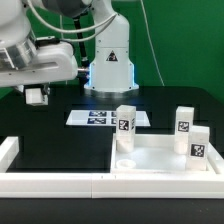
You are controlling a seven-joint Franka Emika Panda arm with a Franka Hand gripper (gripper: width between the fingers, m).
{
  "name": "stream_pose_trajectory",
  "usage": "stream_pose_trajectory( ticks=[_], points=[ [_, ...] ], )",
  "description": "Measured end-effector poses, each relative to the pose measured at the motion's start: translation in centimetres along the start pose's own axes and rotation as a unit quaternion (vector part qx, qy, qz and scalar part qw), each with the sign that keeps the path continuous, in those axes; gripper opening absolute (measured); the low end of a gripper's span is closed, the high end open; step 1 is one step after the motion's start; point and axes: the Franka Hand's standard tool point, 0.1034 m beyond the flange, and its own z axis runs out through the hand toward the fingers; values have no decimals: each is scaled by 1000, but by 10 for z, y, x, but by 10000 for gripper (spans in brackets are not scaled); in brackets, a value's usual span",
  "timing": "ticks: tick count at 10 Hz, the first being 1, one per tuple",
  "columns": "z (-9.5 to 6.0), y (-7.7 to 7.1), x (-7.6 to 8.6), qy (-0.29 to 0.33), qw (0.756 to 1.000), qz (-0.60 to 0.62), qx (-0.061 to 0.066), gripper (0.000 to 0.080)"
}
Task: Assemble square table
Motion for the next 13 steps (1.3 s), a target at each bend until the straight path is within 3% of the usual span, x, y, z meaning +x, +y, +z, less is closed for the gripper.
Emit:
stream_pose_trajectory(
  ticks=[2,4,5,6,9,10,11,13],
  points=[
    [-48,-35,29,102,994,-4,-30,290],
    [-101,-71,57,181,982,-5,-52,290],
    [-119,-80,65,208,976,-4,-56,290],
    [-124,-76,73,258,964,-11,-64,290],
    [-119,-67,72,343,936,-4,-79,290],
    [-107,-67,77,397,913,8,-89,290],
    [-95,-85,80,416,905,25,-86,290],
    [-103,-122,102,484,869,23,-105,290]
  ],
)
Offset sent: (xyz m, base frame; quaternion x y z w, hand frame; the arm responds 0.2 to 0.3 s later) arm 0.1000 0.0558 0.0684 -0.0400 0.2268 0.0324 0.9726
